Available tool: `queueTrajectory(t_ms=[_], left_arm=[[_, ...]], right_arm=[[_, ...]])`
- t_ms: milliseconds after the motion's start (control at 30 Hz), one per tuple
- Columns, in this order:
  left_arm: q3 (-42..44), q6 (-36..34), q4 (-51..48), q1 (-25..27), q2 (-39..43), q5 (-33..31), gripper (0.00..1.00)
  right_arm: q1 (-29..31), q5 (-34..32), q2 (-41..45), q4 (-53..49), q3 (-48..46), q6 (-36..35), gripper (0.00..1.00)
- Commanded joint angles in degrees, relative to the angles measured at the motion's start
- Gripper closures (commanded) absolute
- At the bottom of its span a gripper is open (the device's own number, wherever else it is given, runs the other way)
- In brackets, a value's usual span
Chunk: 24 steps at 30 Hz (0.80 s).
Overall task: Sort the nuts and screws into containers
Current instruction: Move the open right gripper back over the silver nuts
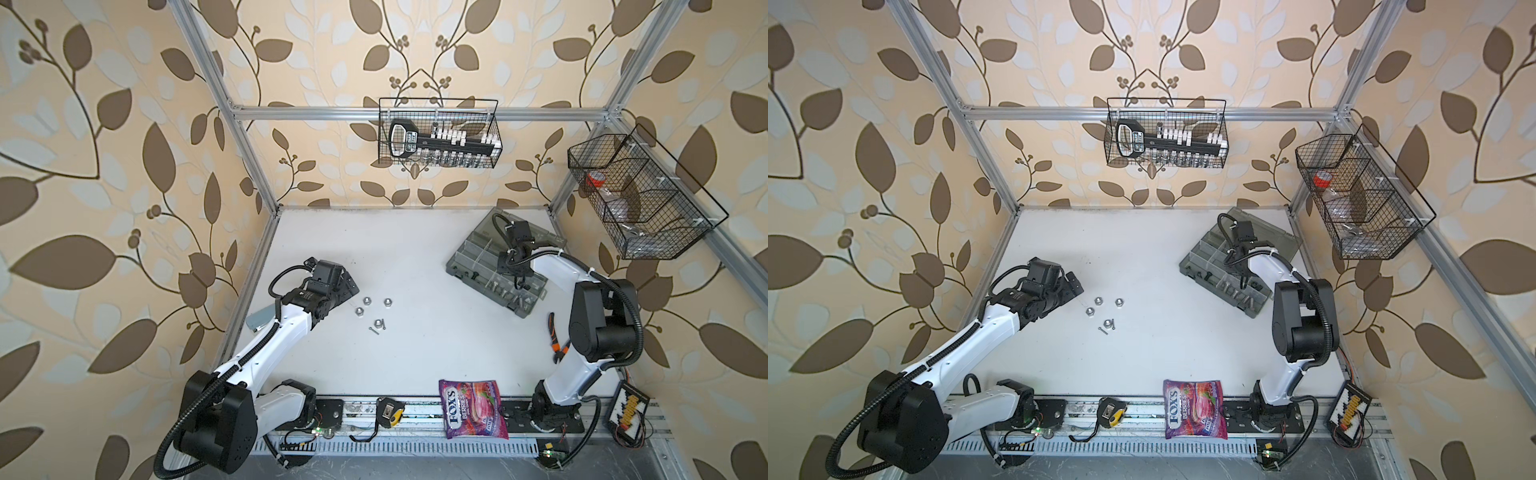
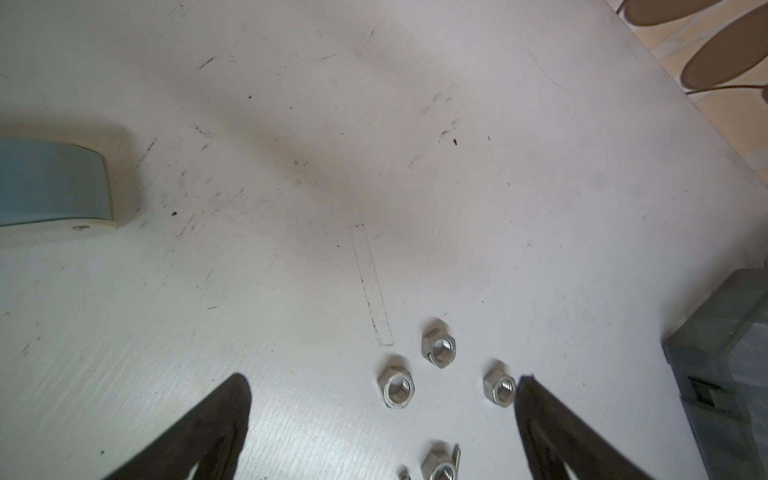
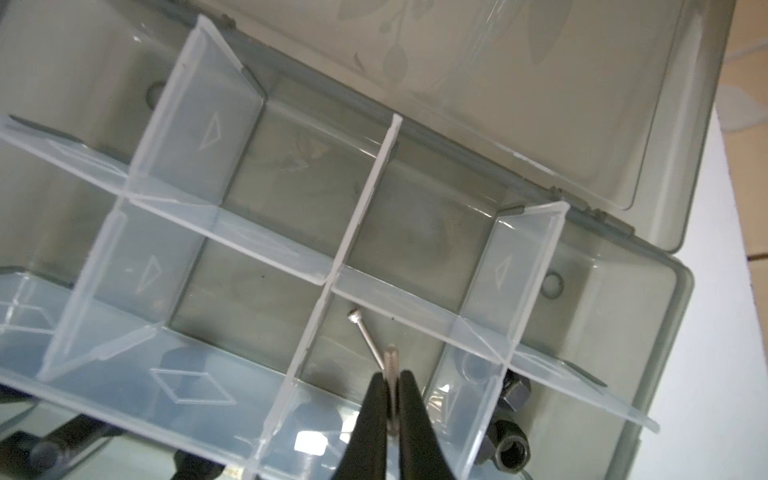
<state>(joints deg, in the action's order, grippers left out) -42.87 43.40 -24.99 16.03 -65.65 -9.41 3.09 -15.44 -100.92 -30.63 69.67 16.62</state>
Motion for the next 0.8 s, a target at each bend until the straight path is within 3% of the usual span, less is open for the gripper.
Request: queueTrajectory(t_ms=[0,267,500,767], left_arm=[[-2.0,-1.1,-0.3,-0.4,-0.1,-0.4,0.01],[-2.0,-1.0,-0.4,-0.4,0.2,-0.4,0.01],[-2.1,-0.9,-0.5,-0.4,0.3,-0.6,0.01],[-2.5,-0.6,-1.0,-0.4,0.4,-1.4,0.01]], right_arm=[[-0.2,-0.1,-0.3,0.0,-1.0,-0.4,0.8],[-0.2,1.0,2.4,-0.8,-0.7,-0.1,0.74],[1.2,7.2,8.3,-1.5,-1.5,0.0,0.73],[15.8,6.2,11.4,-4.1,-0.7,2.1,0.71]])
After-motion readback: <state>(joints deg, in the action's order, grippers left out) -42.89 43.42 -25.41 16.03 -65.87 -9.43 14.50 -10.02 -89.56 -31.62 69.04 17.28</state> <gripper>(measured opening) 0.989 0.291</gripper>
